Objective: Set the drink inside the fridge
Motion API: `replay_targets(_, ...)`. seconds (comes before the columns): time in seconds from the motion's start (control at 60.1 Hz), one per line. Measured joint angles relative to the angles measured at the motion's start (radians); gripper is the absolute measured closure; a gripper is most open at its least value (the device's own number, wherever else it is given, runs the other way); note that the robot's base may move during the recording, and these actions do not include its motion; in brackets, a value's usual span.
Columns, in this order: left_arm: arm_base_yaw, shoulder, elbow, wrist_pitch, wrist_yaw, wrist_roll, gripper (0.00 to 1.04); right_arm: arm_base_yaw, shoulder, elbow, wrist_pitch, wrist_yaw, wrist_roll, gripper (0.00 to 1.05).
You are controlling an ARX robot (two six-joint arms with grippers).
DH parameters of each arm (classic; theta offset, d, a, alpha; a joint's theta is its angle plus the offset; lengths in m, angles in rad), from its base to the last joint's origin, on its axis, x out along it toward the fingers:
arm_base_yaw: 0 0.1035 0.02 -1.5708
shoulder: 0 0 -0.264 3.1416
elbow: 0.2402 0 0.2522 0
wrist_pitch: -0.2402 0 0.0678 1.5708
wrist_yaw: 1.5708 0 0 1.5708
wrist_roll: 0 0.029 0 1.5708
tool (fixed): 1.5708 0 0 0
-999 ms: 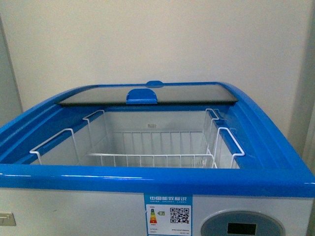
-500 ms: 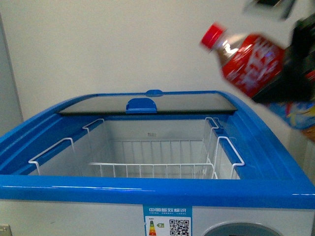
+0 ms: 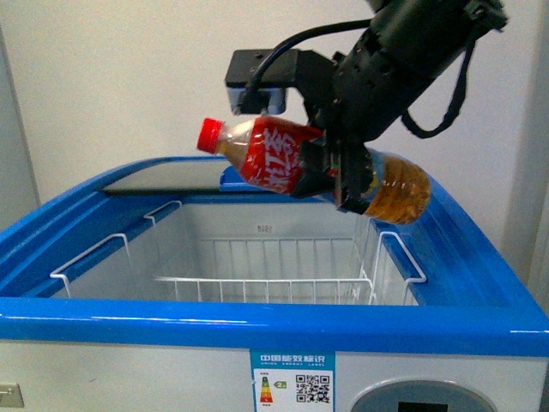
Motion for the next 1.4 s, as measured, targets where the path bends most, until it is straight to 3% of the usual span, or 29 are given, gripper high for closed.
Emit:
replay_targets(0.2,0.0,-0.068,-0.048,-0.008,0.0,0.0,1.02,0.044,0.121,0.028,-0.004,0.039,-0.039,0.69)
replay_targets(0.683,0.0,-0.313,-0.049,-0.242,0.0,0.0,1.02,0.051,0.379,0.201,0.114,0.127,-0.064,0.69)
replay_targets(1.099,0.0,-0.436,-0.049,-0.365,0.0,0.0,1.02,0.064,0.424,0.06,0.335,0.183,-0.129,0.69)
replay_targets(1.166,0.0,-0.456,-0.049,-0.384,0.0,0.0,1.02,0.062,0.428,0.046,0.341,0.185,-0.136,0.55)
replay_targets(1.265,0.0,-0.475,-0.049,-0.404,0.0,0.0,1.02,0.061,0.428,0.045,0.342,0.169,-0.137,0.42)
replay_targets(1.315,0.0,-0.555,-0.049,-0.516,0.002,0.0,1.02,0.06,0.424,0.046,0.355,0.151,-0.133,0.34)
replay_targets(1.399,0.0,-0.619,-0.049,-0.565,0.0,0.0,1.02,0.058,0.413,0.049,0.372,0.118,-0.117,0.22)
